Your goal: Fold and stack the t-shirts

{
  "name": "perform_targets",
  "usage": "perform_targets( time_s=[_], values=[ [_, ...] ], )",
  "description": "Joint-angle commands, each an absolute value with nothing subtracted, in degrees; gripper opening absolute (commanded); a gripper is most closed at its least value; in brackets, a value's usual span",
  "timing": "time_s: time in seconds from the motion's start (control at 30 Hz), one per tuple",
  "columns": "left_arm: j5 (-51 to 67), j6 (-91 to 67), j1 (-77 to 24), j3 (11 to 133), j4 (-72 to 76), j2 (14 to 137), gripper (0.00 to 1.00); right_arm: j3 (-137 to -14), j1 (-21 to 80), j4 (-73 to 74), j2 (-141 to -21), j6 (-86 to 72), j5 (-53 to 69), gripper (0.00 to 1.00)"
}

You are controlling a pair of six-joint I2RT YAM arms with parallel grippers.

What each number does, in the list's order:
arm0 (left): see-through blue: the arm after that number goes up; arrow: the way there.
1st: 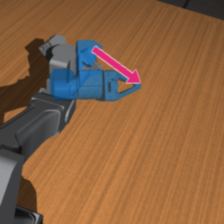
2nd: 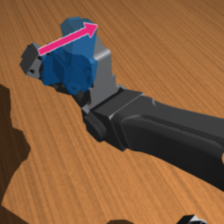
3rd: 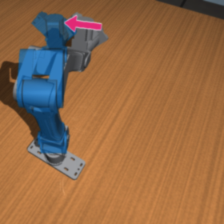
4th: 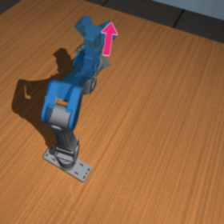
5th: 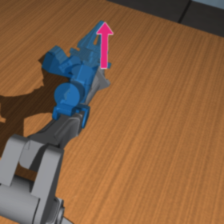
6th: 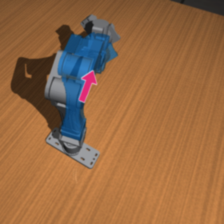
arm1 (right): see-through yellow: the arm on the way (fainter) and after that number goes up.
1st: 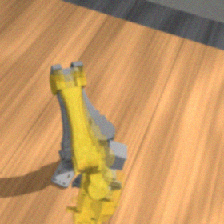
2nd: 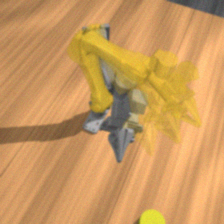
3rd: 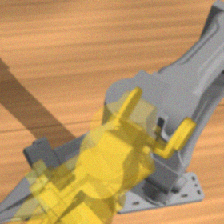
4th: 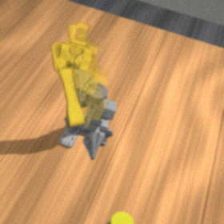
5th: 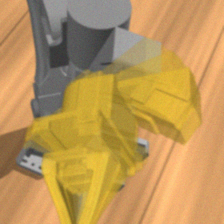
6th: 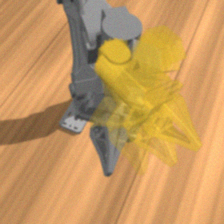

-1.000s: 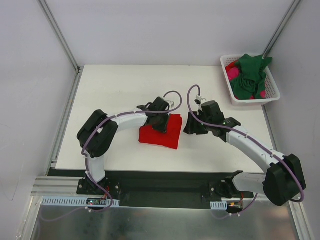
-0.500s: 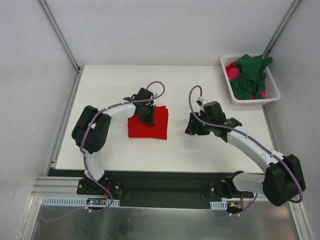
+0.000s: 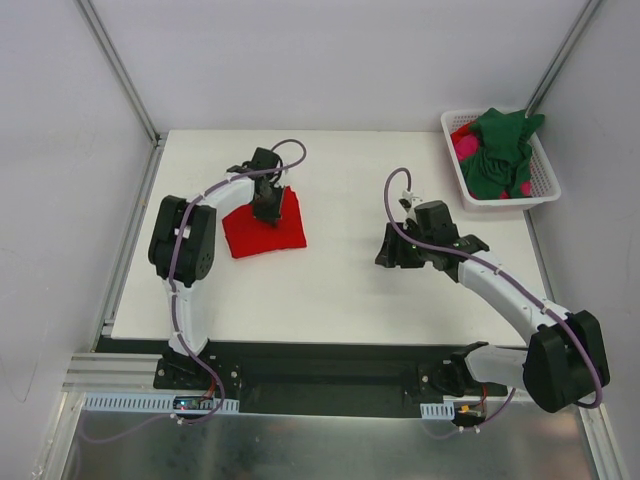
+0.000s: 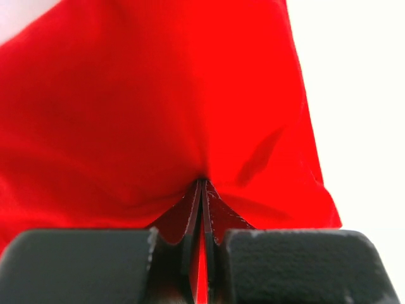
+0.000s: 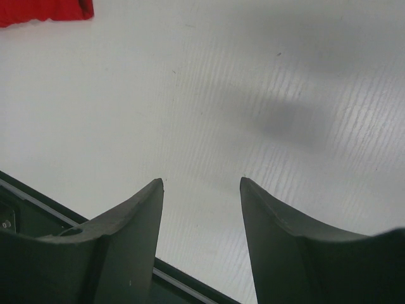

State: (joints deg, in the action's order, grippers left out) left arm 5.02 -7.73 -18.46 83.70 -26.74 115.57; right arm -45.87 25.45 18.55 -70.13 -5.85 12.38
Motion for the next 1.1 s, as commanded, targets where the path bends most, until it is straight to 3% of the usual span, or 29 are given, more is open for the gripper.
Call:
perform_targets(
  time_s=[0.0, 0.5, 0.9, 1.07],
  values=[
    [0.9, -0.5, -15.6, 89.3, -32.6, 120.7, 0.0, -46.4, 24.2, 17.7, -70.0, -4.5, 14.1, 0.55],
    [4.5, 10.6, -10.2, 96.9, -35.9, 124.0, 0.0, -47.8, 22.8, 17.0, -73.7, -4.1, 15.3, 0.55],
    [15.3, 1.0, -14.2, 93.5, -33.8, 103.4, 0.02, -47.1, 22.8, 16.3, -73.0, -5.1, 16.4, 0.55],
    [16.3, -6.1, -17.0, 83.8, -31.3, 96.7, 0.0, -46.6, 22.9, 15.9, -72.2, -5.2, 16.7, 0.55]
  ],
)
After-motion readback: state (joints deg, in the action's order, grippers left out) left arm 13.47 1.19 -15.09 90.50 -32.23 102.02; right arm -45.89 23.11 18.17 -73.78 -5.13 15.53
